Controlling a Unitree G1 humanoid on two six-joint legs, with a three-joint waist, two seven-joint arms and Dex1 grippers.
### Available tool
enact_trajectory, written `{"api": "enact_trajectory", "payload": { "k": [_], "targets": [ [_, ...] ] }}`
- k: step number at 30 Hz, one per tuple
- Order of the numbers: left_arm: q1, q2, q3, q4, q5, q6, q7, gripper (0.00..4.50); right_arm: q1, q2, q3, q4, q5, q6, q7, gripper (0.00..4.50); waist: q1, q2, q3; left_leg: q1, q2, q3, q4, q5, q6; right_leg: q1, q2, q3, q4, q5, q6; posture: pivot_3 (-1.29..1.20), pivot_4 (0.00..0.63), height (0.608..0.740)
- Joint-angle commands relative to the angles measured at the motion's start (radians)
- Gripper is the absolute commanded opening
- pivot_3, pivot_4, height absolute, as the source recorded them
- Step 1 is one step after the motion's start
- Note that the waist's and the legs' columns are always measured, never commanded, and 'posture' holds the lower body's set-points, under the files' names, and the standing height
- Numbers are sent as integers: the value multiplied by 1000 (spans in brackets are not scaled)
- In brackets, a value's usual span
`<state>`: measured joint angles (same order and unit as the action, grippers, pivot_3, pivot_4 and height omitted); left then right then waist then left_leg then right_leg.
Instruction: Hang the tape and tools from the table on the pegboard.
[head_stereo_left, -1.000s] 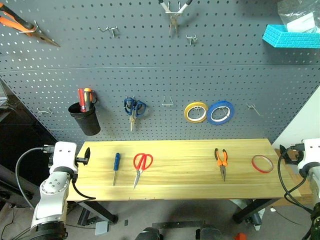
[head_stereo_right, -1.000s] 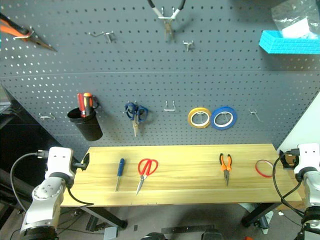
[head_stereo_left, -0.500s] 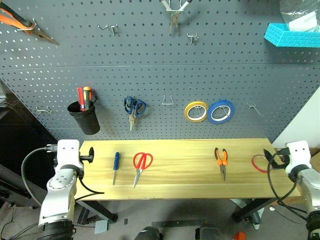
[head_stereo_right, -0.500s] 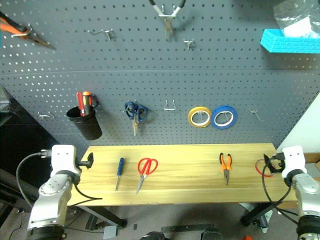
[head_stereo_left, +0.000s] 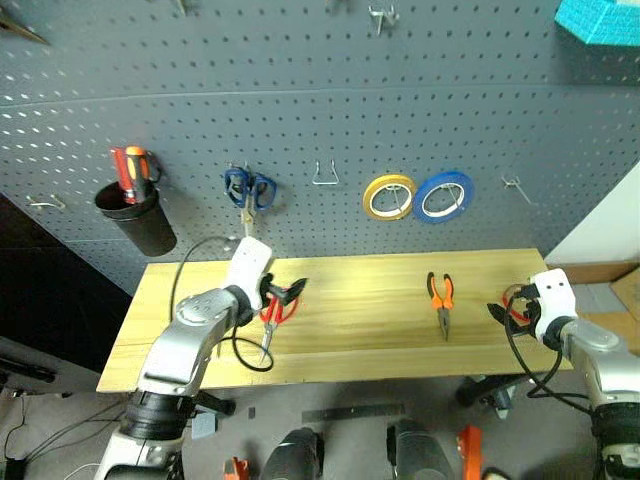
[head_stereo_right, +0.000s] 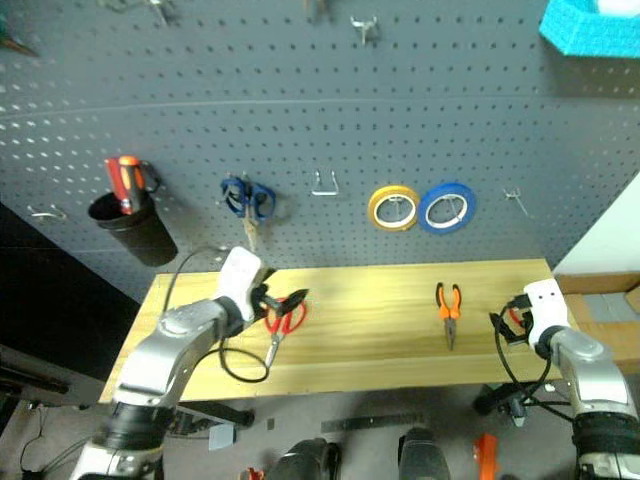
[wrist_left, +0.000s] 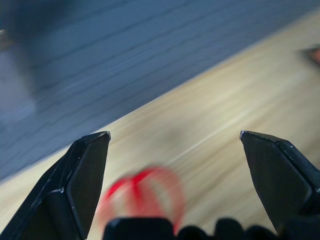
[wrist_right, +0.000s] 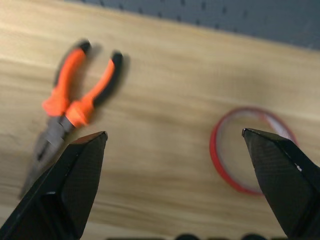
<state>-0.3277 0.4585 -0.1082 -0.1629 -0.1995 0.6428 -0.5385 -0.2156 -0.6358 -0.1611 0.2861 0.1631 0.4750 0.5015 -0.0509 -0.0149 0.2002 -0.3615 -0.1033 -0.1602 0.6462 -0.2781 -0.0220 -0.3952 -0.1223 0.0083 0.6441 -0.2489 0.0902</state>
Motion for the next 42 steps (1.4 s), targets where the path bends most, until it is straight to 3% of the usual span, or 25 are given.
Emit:
{"api": "enact_trajectory", "payload": {
  "k": [1,6,16,20,29,30,36,42],
  "targets": [
    [-59,3,-69,-47,-6,-3,-73,4486,-81,-35,12,117,-27,4,22,4500,-13,-2,18,-2,0,1,0,0,0,-2,0,1,0,0,0,-176,296,740],
    [-106,5,-163,-109,-23,-17,-185,4486,-262,-46,64,399,-93,-81,46,4500,-38,-7,66,-10,3,12,0,-1,1,-13,0,7,1,1,0,-149,350,740],
    [-96,44,-192,-217,-53,-33,-287,4486,-541,-54,130,841,-172,-191,148,4500,-34,-13,118,-25,7,27,5,-2,2,-27,0,7,1,3,1,-85,380,740],
    [-90,67,-202,-241,-46,-49,-309,4500,-600,-64,130,924,-186,-158,175,3582,-31,-14,124,-30,7,25,13,-3,3,-27,0,5,2,4,2,-71,373,740],
    [-88,90,-203,-248,-58,-64,-341,4500,-603,-59,147,972,-215,-164,178,347,-27,-14,125,-33,7,24,18,-4,3,-28,0,5,2,7,3,-65,348,740],
    [-91,88,-196,-251,-64,-77,-347,4500,-587,-53,153,961,-222,-187,166,23,-27,-14,125,-33,7,25,18,-4,3,-28,1,6,2,7,3,-71,344,740],
    [-135,35,-166,-231,-81,-106,-326,4500,-473,-43,138,807,-219,-301,106,23,-27,-15,124,-34,7,25,20,-4,3,-28,1,5,1,9,5,-110,324,740],
    [-154,18,-200,-196,-49,-193,-340,4500,-88,-54,-21,-11,-154,-136,-5,23,-26,-12,123,-37,7,25,20,-4,3,-34,1,7,2,10,5,-170,314,740]
  ]
}}
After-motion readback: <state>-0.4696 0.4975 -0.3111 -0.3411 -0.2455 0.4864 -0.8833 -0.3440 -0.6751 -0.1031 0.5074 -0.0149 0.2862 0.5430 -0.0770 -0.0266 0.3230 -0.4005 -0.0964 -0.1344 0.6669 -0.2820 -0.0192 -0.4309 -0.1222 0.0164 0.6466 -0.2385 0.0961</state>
